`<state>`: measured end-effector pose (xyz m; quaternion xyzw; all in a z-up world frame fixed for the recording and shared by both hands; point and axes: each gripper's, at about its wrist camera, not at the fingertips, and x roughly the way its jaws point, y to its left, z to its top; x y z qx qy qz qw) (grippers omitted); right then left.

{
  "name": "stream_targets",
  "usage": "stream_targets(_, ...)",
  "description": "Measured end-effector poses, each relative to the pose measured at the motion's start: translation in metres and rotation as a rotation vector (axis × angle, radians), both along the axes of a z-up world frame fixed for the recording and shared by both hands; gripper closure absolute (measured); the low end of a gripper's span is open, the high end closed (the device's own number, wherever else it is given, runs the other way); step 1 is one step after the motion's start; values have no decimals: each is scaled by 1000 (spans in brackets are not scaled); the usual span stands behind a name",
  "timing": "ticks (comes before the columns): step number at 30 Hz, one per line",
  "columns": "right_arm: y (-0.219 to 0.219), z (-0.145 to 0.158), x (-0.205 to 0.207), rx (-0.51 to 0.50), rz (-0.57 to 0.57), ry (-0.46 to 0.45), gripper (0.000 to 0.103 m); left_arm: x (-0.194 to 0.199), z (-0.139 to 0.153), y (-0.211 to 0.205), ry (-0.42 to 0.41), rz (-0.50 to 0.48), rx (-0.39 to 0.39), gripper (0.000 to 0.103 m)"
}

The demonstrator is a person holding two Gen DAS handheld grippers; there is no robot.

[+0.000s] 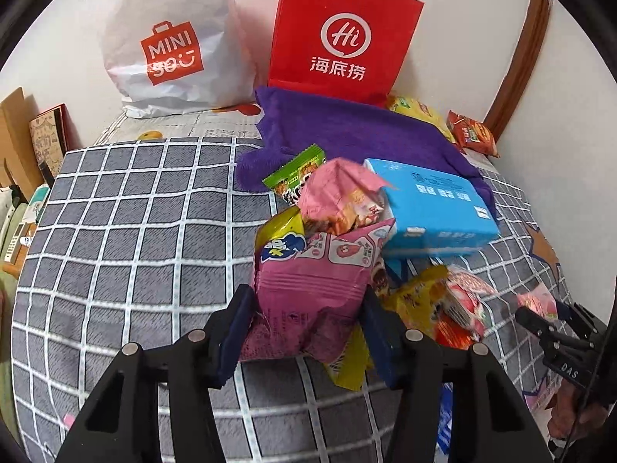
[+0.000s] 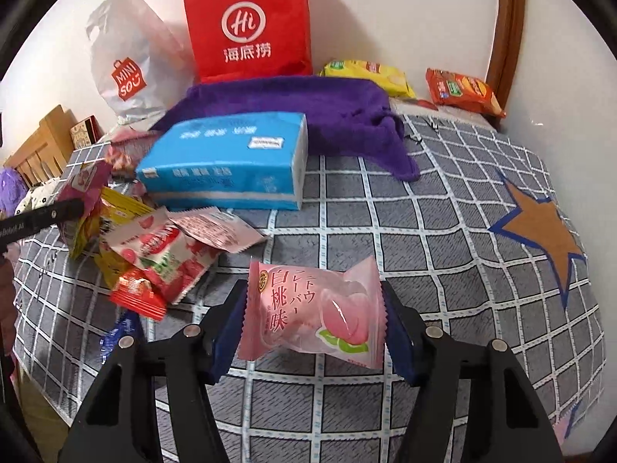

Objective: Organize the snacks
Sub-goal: 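Close the left tool on the pink snack bag while the right tool holds the candy, then carry the candy and the pink bag over the purple towel with both tools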

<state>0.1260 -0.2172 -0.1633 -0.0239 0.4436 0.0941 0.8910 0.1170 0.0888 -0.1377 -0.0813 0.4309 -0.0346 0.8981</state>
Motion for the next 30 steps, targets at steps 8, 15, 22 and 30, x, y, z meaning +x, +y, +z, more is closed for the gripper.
stream_targets(8,10,19,-11,14,8,-31,39,-33,16,-6,-25,-11,-7,50)
stream_targets(15,17,39,-19,8,9,-65,39,-48,35,-16,-54,-29,-23,50)
stream_targets(22,10,57,-18,17,-21,-81,39,-50,50,-29,-76,-50,-25,50)
stream_targets(30,3,70,-14,22,-37,-100,40,-41,67,-44,-93,-79,-26,50)
